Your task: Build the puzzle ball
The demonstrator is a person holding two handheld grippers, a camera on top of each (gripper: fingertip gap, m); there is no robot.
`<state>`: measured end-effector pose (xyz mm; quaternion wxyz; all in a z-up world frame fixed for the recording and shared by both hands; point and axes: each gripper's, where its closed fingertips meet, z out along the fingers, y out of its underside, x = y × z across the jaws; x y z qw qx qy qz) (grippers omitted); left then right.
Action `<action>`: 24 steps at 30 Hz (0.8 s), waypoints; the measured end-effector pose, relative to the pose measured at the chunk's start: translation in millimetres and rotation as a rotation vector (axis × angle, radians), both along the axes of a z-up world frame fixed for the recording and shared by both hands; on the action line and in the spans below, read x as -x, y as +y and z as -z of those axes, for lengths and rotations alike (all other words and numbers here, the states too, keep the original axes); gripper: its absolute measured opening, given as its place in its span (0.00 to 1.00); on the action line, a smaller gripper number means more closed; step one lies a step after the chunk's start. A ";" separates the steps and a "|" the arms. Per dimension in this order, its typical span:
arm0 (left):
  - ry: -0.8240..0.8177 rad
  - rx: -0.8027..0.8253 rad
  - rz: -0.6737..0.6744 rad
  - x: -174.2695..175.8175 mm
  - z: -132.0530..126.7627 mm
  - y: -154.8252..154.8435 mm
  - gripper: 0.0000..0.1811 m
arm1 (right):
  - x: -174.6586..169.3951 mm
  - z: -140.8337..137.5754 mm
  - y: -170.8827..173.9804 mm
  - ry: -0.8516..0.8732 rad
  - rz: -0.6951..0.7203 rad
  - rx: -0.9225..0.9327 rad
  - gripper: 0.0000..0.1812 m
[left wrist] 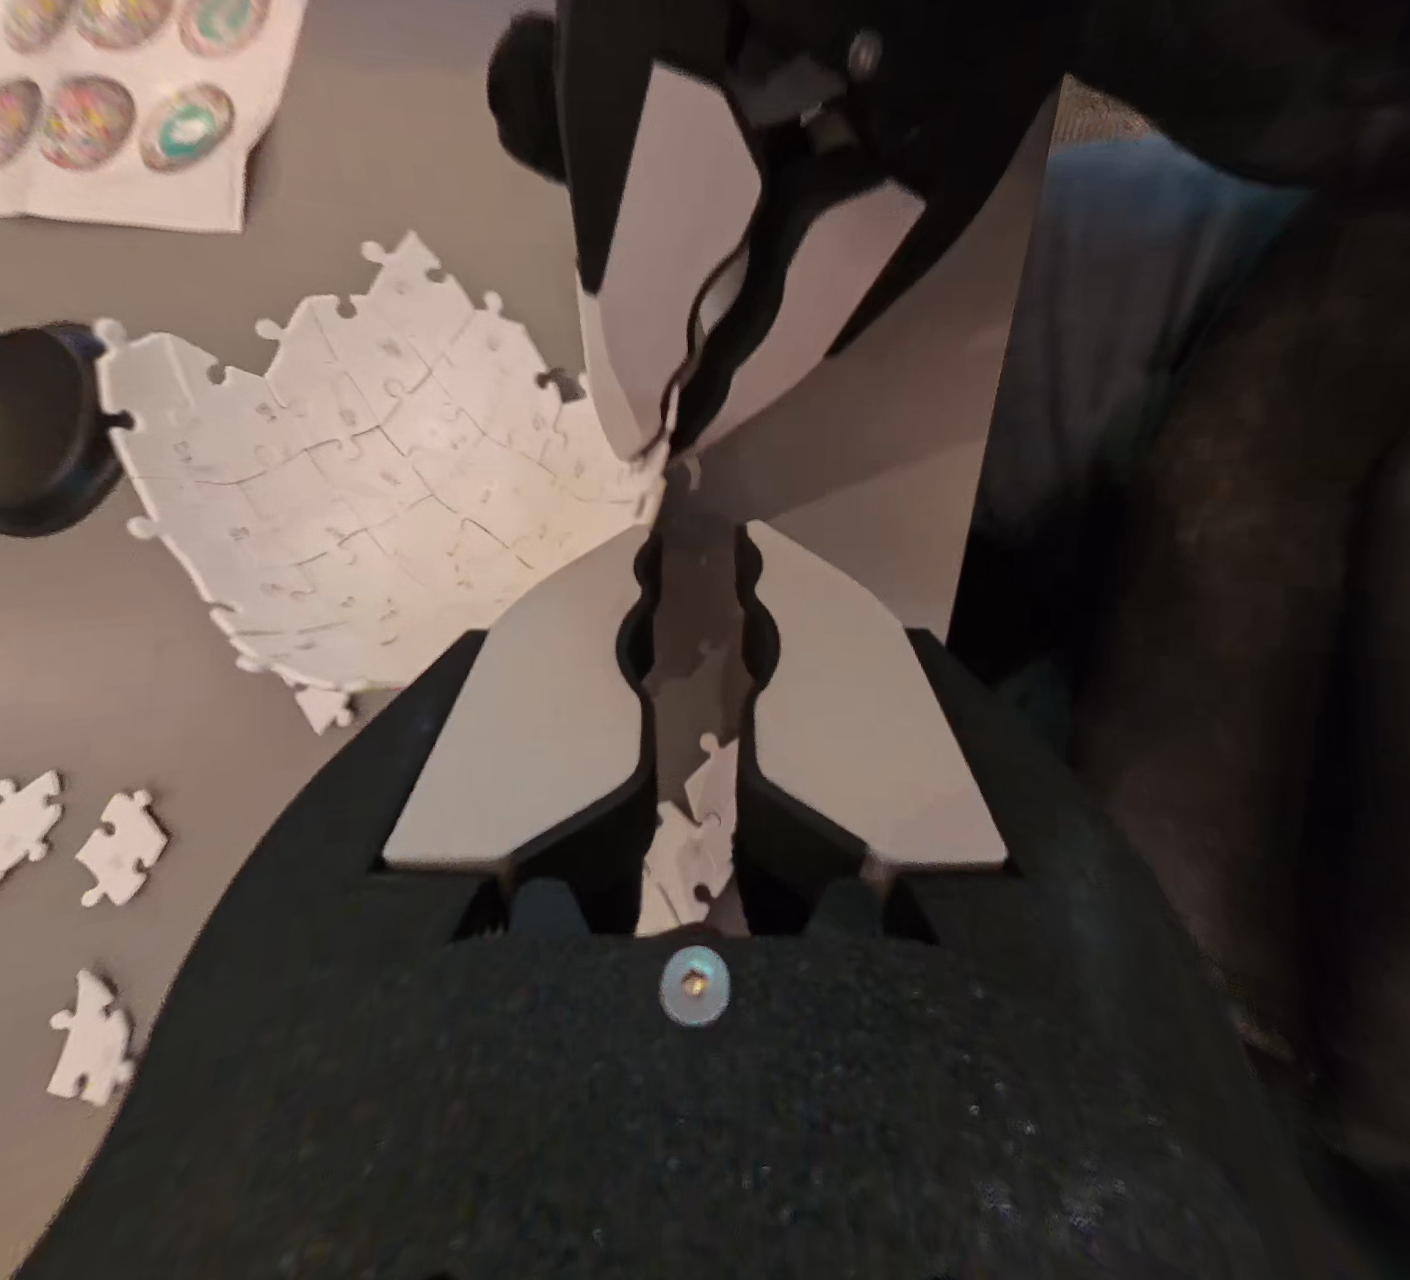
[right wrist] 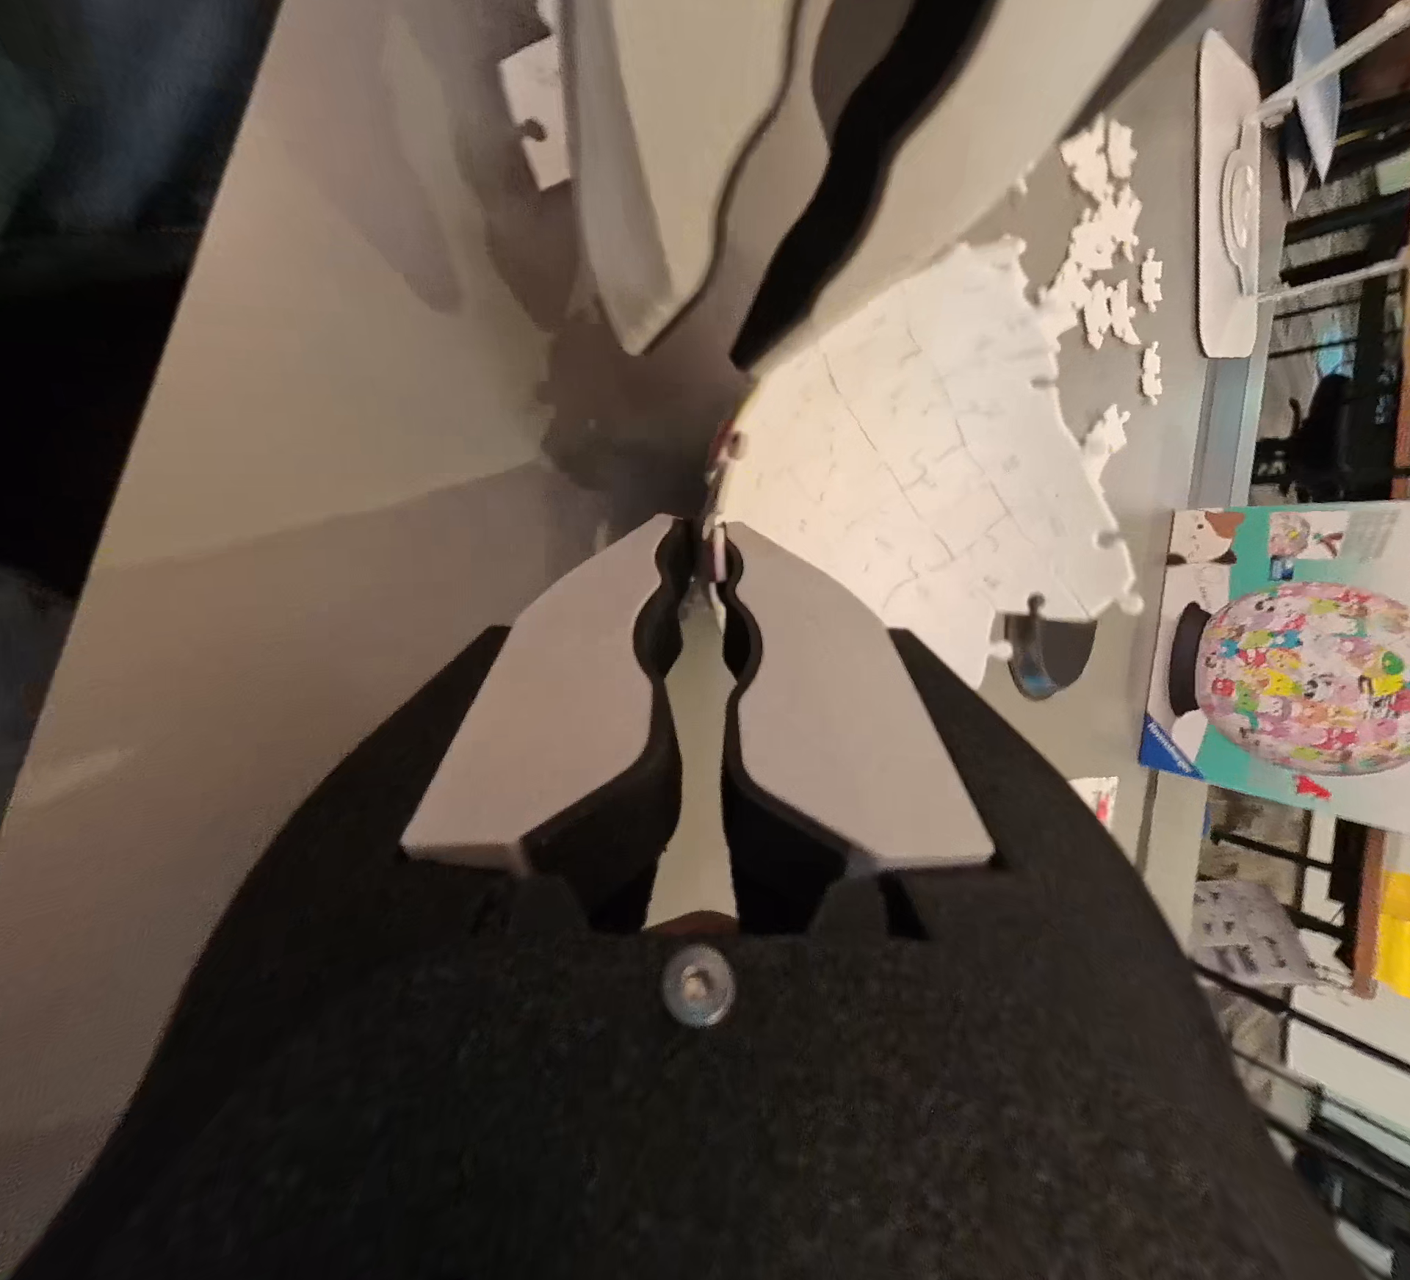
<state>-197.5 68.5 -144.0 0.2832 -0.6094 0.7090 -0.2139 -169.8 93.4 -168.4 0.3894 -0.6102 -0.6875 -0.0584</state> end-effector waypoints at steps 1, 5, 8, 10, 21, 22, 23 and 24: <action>-0.023 -0.023 -0.007 -3.2 -1.8 0.7 0.11 | 0.3 2.7 -2.0 -0.026 -0.022 -0.002 0.03; -0.050 -0.066 -0.037 -5.2 -5.2 4.6 0.11 | 3.8 10.3 -2.5 -0.110 -0.067 -0.034 0.03; -0.101 0.019 -0.063 -1.6 -6.6 0.9 0.13 | 4.2 12.6 -1.1 -0.142 -0.067 -0.038 0.03; -0.080 0.069 -0.079 1.7 2.6 0.1 0.13 | 4.1 12.6 -0.7 -0.144 -0.071 -0.041 0.03; 0.064 0.126 -0.075 -2.1 42.7 -7.6 0.17 | 2.9 21.4 0.6 -0.232 -0.080 -0.087 0.05; 0.062 0.137 -0.078 -2.4 42.6 -7.6 0.17 | 2.8 21.2 0.4 -0.229 -0.078 -0.086 0.05; 0.060 0.148 -0.081 -2.5 42.5 -7.7 0.17 | 2.1 20.9 0.3 -0.228 -0.073 -0.085 0.06; 0.060 0.157 -0.083 -2.5 42.2 -7.9 0.17 | 0.8 20.3 0.5 -0.227 -0.061 -0.084 0.07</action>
